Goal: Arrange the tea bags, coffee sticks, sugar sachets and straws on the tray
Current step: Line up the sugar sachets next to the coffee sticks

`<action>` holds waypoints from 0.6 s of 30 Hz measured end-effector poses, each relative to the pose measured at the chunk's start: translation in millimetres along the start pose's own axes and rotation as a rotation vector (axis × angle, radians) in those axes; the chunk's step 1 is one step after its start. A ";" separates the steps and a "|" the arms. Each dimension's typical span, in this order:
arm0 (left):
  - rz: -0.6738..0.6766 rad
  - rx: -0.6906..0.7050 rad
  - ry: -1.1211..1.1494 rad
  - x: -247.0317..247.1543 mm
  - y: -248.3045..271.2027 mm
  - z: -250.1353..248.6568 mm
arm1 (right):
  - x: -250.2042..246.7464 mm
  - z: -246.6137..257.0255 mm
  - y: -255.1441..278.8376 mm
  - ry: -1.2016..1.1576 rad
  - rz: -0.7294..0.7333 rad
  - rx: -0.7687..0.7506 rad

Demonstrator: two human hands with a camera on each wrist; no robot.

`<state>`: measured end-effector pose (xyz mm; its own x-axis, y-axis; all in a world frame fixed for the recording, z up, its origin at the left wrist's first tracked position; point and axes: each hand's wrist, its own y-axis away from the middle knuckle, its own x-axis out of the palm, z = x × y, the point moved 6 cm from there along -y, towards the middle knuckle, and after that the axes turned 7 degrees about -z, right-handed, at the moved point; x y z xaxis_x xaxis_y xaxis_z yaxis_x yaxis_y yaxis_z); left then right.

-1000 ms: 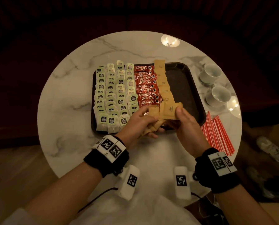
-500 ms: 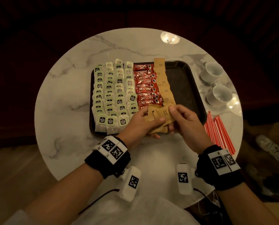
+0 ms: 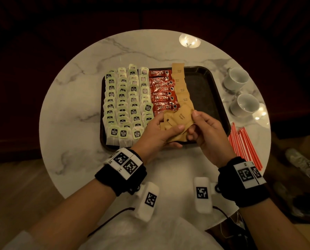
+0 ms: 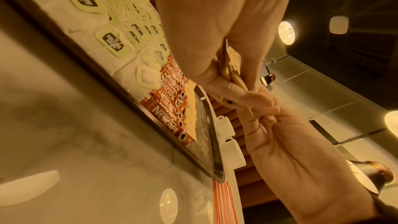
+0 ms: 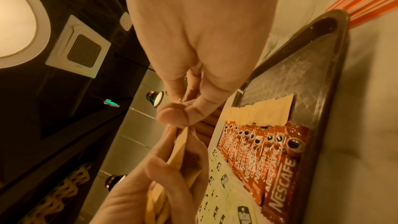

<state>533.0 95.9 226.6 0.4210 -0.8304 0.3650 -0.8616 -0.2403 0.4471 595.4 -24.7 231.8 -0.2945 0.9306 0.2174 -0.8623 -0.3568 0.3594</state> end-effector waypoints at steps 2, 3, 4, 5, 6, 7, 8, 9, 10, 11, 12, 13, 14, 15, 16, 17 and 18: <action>-0.014 0.002 0.016 0.3 -0.6 0.3 | 0.8 -0.2 0.5 -0.032 0.011 -0.013; -0.017 0.001 0.019 0.1 -0.7 0.8 | 0.1 -0.9 0.8 -0.041 0.009 -0.021; -0.018 0.000 0.017 -0.1 -1.1 1.4 | -0.9 -0.6 1.0 -0.038 0.006 -0.032; -0.021 0.001 0.012 -0.8 -1.3 1.9 | -3.1 0.0 0.7 -0.019 -0.003 -0.047; -0.029 0.001 0.009 -2.3 -2.2 2.4 | -7.2 1.9 -0.4 -0.001 -0.024 -0.060; -0.044 0.001 0.013 -4.5 -2.7 2.4 | -13.3 4.5 -2.2 0.020 -0.059 -0.073; -0.069 -0.002 0.022 -8.3 -3.6 2.4 | -22.2 6.5 -5.6 0.042 -0.110 -0.080; -0.103 -0.008 0.031 -13.5 -4.8 2.4 | -33.4 7.9 -10.2 0.085 -0.167 -0.090; -0.142 -0.016 0.040 -19.3 -5.9 2.6 | -46.3 7.9 -15.7 0.149 -0.227 -0.097; -0.179 -0.025 0.046 -25.3 -6.8 3.0 | -59.2 6.9 -21.4 0.225 -0.283 -0.097; -0.205 -0.028 0.049 -30.2 -7.6 3.2 | -69.6 5.3 -26.6 0.305 -0.318 -0.091; -0.219 -0.026 0.049 -33.8 -8.2 3.5 | -78.2 2.0 -31.8 0.399 -0.331 -0.083; -0.225 -0.027 0.048 -35.8 -8.5 3.9 | -83.4 -1.9 -36.4 0.490 -0.324 -0.070; -0.229 -0.032 0.045 -36.9 -8.5 4.6 | -87.1 -6.5 -40.5 0.570 -0.311 -0.052; -0.232 -0.039 0.043 -37.4 -8.7 5.7 | -89.2 -11.1 -44.1 0.639 -0.294 -0.030; -0.233 -0.047 0.040 -37.3 -8.6 6.8 | -89.5 -15.1 -47.1 0.710 -0.279 -0.011; -0.235 -0.054 0.032 -37.2 -9.0 8.2 | -89.6 -19.0 -50.4 0.777 -0.270 0.002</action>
<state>522.8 124.8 202.3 0.6175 -0.7383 0.2715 -0.7231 -0.3969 0.5654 657.5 -88.5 177.0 -0.2787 0.7753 -0.5668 -0.9438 -0.1119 0.3111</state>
